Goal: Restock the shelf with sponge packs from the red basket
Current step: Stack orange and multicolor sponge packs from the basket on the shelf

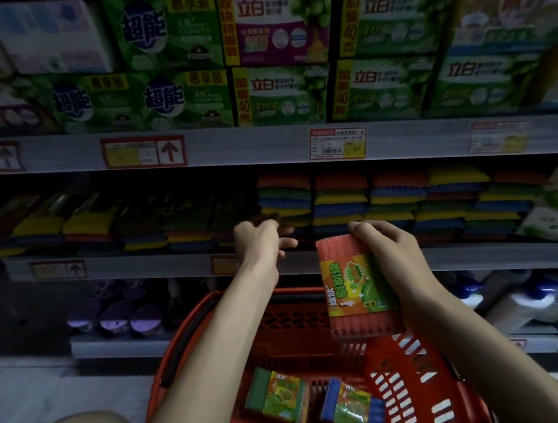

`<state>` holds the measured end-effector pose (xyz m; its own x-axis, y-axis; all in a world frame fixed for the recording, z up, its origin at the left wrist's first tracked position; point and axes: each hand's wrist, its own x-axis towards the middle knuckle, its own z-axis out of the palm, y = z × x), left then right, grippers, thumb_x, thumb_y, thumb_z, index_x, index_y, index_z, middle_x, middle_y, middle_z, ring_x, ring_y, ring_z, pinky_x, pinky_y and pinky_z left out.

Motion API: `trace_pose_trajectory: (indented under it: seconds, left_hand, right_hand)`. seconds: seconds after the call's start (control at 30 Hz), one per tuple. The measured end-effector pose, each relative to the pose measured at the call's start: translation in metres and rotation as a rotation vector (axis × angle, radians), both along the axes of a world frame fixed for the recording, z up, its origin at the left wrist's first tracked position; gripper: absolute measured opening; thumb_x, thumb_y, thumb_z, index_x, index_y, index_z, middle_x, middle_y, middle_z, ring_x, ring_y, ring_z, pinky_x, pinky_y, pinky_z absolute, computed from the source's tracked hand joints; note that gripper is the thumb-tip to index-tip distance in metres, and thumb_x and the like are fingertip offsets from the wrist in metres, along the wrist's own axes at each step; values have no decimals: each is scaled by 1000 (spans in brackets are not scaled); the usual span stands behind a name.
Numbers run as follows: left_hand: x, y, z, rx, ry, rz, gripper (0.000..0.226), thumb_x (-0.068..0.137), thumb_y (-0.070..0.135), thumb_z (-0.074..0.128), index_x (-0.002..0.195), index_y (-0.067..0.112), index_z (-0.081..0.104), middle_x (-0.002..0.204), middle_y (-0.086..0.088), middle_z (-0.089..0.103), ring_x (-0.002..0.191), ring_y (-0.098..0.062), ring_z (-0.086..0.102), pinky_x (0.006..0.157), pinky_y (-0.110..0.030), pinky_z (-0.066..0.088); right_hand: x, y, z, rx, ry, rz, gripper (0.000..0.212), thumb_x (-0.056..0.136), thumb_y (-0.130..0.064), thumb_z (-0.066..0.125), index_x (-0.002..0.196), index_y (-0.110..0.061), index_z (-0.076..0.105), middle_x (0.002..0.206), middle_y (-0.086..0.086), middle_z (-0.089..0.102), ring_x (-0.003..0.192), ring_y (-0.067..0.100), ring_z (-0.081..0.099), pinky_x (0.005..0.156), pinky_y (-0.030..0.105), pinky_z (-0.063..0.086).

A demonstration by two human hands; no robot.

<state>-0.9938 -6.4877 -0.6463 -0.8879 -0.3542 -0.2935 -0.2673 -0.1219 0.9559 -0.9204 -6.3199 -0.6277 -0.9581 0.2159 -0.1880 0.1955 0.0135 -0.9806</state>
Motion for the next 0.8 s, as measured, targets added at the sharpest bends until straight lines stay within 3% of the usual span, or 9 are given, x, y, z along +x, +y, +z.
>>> trace_pose_trajectory:
  seconds: [0.13,0.3,0.47,0.57,0.7,0.8]
  left_hand:
    - [0,0,-2,-24,5,-19,7,101,7,51,97,2,54,76,-7,73,42,-14,62,40,-24,32]
    - [-2,-1,-1,-7,-22,-20,25,101,13,54,120,-3,53,79,-8,75,40,-11,61,35,-20,32]
    - [8,-5,6,-22,-124,-127,27,101,25,58,100,1,71,77,3,72,36,-1,54,35,-14,30]
    - [21,-10,15,-95,-71,-138,20,98,24,64,87,9,68,84,-3,76,54,-9,62,47,-21,38]
    - [53,-19,36,-131,0,-305,16,97,31,68,100,16,74,92,-3,79,80,-15,73,67,-29,51]
    - [79,-28,45,-161,-4,-453,25,94,44,69,107,24,76,98,5,79,93,-12,75,85,-33,56]
  right_hand:
    - [1,0,0,-5,-5,-3,39,93,-41,70,125,-20,65,108,10,73,88,27,76,75,41,63]
    - [4,0,2,2,3,-11,30,94,-39,68,118,-20,69,106,9,73,91,27,75,84,48,62]
    - [6,0,5,0,1,5,23,95,-39,68,110,-22,70,104,11,73,89,28,75,81,46,62]
    - [8,0,8,-5,-1,9,23,95,-40,67,108,-21,70,102,13,74,84,26,75,76,42,62]
    - [14,-1,12,-48,-24,49,34,94,-49,66,109,-19,70,95,13,76,76,25,76,66,34,62]
    - [18,-1,17,-106,-75,99,47,91,-56,66,111,-14,69,89,12,75,74,26,76,71,38,62]
